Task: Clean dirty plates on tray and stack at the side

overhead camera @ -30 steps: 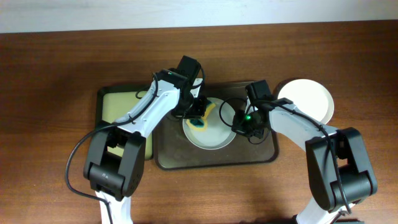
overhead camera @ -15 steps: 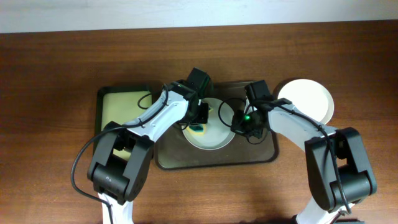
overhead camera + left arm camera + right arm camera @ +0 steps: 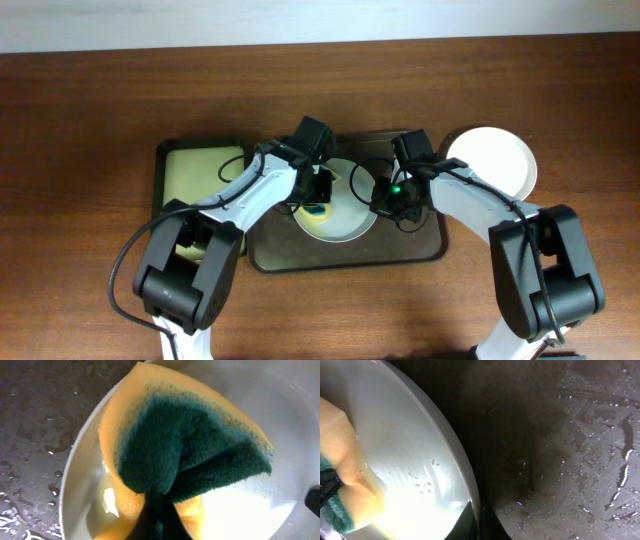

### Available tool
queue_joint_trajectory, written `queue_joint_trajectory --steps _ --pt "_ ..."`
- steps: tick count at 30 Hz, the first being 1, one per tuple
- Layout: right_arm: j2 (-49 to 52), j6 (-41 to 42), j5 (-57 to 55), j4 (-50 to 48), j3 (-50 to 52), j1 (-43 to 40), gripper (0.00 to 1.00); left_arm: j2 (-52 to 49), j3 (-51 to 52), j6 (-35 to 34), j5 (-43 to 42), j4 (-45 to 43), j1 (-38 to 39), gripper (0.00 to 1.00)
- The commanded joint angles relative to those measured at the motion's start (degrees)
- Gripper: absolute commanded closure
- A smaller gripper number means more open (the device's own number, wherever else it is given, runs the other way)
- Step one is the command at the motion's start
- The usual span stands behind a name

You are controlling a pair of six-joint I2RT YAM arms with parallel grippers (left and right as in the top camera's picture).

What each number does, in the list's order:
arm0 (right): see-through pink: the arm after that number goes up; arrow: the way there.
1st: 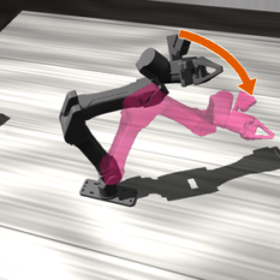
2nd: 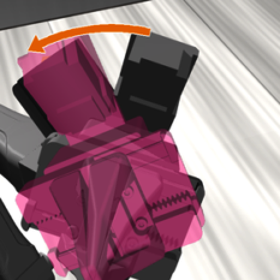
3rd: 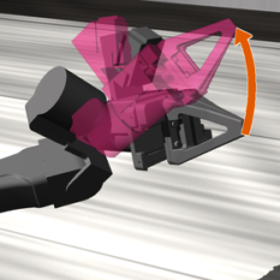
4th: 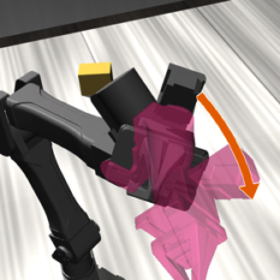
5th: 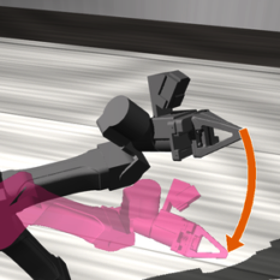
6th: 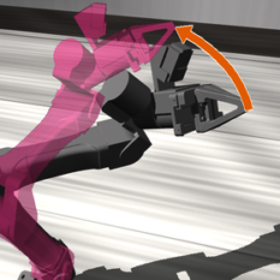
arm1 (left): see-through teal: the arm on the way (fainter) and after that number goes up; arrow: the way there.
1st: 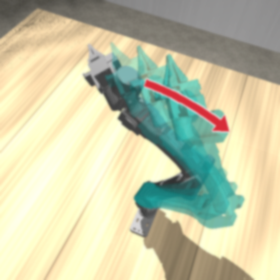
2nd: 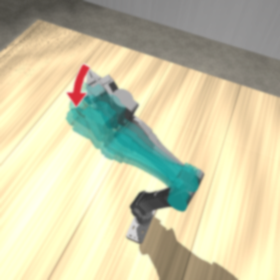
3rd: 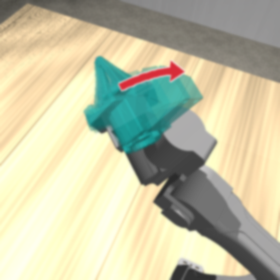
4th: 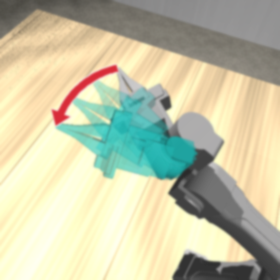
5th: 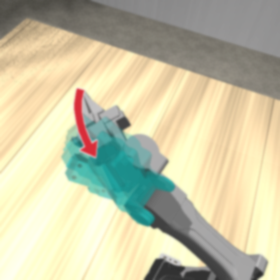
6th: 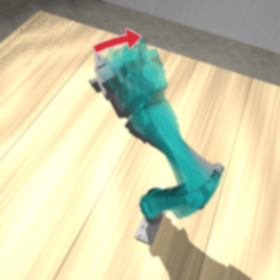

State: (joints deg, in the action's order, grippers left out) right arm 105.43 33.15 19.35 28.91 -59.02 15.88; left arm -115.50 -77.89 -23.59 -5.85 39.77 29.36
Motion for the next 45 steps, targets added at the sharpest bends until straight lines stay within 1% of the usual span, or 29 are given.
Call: queue_joint_trajectory --steps 1,3,4,6,8,9,11,12,13,15,16,17,18,19,20,21,22,23,25,26,27,28,29,30,31,35,39,43,45 --pt "0.04 0.13 -2.27 0.20 0.74 0.20 0.96 -7.19 3.06 4.02 -7.91 1.38 0.22 1.00" --pt "0.07 0.13 -2.27 0.17 0.76 0.20 0.96 -7.17 3.04 9.66 -19.47 1.44 0.20 1.00" --pt "0.04 0.13 -2.27 0.17 0.76 0.20 0.96 -7.17 3.02 10.47 -23.65 1.79 0.20 1.00" --pt "0.07 0.13 -2.27 0.17 0.76 0.20 0.96 -7.15 2.93 10.49 -26.86 2.08 -0.09 1.00" --pt "0.04 0.13 -2.27 0.17 0.76 0.20 0.96 -6.67 1.55 15.82 -39.10 2.32 -2.54 1.00" --pt "0.07 0.13 -2.27 0.20 0.76 0.20 0.96 -5.49 0.26 16.06 -43.56 2.38 -4.48 1.00" --pt "0.04 0.13 -2.27 0.20 0.76 0.20 0.96 -1.11 -1.55 16.44 -44.98 2.47 -7.72 1.00" --pt "0.07 0.13 -2.27 0.20 0.76 0.20 0.96 6.12 -1.92 16.41 -44.04 2.51 -11.41 1.00" --pt "0.07 0.13 -2.27 0.20 0.76 0.20 0.96 17.70 -1.92 16.39 -35.60 5.70 -16.72 1.00" --pt "0.04 0.13 -2.27 0.20 0.76 0.20 0.96 26.38 -1.92 16.33 -24.35 11.15 -20.55 1.00" --pt "0.07 0.13 -2.27 0.20 0.76 0.20 0.96 30.49 -1.92 15.41 -16.65 14.60 -22.32 1.00" --pt "0.04 0.11 -2.29 0.20 0.74 0.20 0.91 35.69 -1.92 15.32 -7.39 18.29 -24.46 1.00" --pt "0.04 0.09 -2.84 0.24 0.76 0.20 0.57 39.78 -1.92 15.30 0.79 21.16 -25.86 1.00" --pt "0.04 0.09 -4.35 0.46 0.76 0.20 0.45 44.78 -1.92 12.28 11.21 25.05 -27.28 1.00" --pt "0.07 0.07 -5.38 0.68 0.76 0.20 0.39 47.23 -1.92 9.75 15.23 27.17 -27.87 1.00" --pt "0.04 -0.11 -6.08 0.66 0.76 0.20 0.38 50.71 -1.92 5.62 18.29 30.29 -28.46 1.00" --pt "0.04 -0.31 -6.23 0.63 0.76 0.20 0.52 53.51 -1.92 4.48 18.60 32.22 -28.48 1.00" --pt "0.04 -0.31 -6.34 0.66 0.76 0.22 0.61 55.60 -1.92 4.50 18.97 33.53 -28.48 1.00" --pt "0.07 -1.44 -6.73 0.68 0.76 0.24 0.62 57.59 -1.92 4.52 19.43 34.95 -28.48 1.00" --pt "0.07 -1.60 -8.11 1.05 0.87 0.24 0.61 58.25 -1.92 4.44 22.40 35.45 -28.48 1.00" --pt "0.07 -1.57 -8.07 1.01 0.96 0.24 0.61 58.27 -1.92 2.14 25.20 35.87 -28.48 1.00" --pt "0.07 -1.57 -8.07 1.01 0.96 0.24 0.62 58.25 -1.90 1.03 25.33 35.98 -28.48 1.00" --pt "0.07 -1.57 -8.04 1.03 0.96 0.24 0.68 57.92 -1.86 0.87 25.31 36.02 -28.48 1.00" --pt "0.07 -1.57 -8.04 1.05 0.96 0.24 0.87 57.61 -1.86 0.87 25.29 36.20 -28.48 1.00" --pt "0.04 -1.81 -8.02 1.14 0.96 0.24 0.96 57.22 -1.86 0.90 25.18 36.33 -28.48 1.00" --pt "-2.43 -8.04 -6.95 3.76 -3.72 0.13 0.96 56.96 -1.86 0.90 25.16 38.56 -28.48 1.00" --pt "-3.61 -12.46 -10.82 16.94 -14.40 0.24 0.96 57.13 -1.86 0.90 25.18 40.06 -28.48 1.00" --pt "-3.61 -15.23 -16.04 24.63 -22.38 0.24 0.96 57.31 -1.86 0.87 25.68 40.02 -28.48 1.00" --pt "-3.61 -15.41 -19.06 28.87 -28.61 0.48 0.96 59.10 -1.88 -1.97 29.14 39.95 -28.48 1.00"
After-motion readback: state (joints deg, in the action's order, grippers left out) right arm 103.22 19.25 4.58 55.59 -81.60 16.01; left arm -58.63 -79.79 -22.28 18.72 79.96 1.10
